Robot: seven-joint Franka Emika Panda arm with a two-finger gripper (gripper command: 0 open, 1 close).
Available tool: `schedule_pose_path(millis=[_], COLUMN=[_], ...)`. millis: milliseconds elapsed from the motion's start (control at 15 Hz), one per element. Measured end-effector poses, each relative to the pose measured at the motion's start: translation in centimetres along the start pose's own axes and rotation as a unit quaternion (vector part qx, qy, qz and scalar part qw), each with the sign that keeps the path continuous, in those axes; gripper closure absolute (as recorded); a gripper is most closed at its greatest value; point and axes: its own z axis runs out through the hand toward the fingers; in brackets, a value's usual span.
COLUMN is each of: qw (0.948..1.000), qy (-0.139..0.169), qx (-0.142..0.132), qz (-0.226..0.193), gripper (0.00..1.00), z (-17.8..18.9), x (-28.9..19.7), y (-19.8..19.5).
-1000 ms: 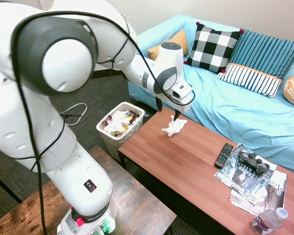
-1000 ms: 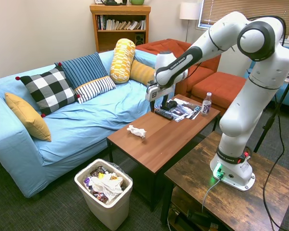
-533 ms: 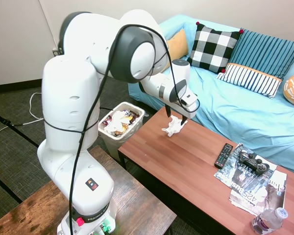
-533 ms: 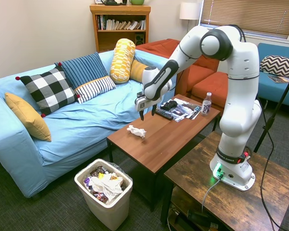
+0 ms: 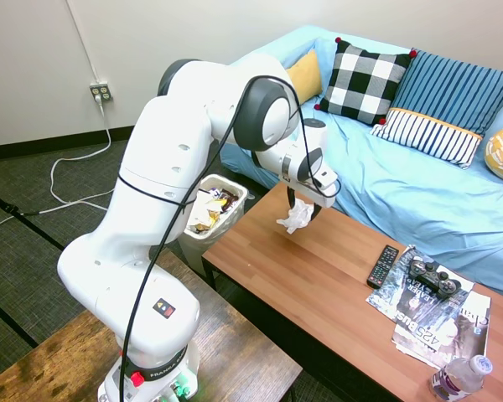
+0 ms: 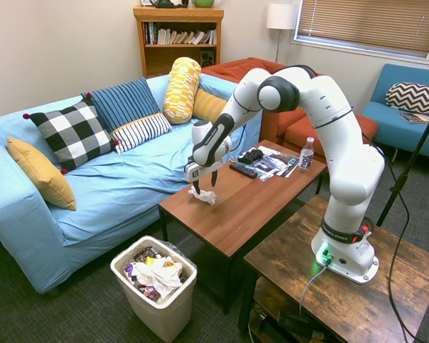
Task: Throw the tissue in the trash bin
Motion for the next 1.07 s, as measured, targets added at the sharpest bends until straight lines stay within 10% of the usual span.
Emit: schedule_pose_path(millis=[533,600,1067], qw=[0.9996,0.9996,0.9991], qy=[-0.020,-0.022,-0.035], qx=[-0.002,-0.001,0.005], qz=[0.017,0.018,0.021], gripper=[0.00,1.00,1.00], z=[2.5,2.7,3.6], x=[0.1,0.2,0.4], y=[-1.1,-1.2,-1.2])
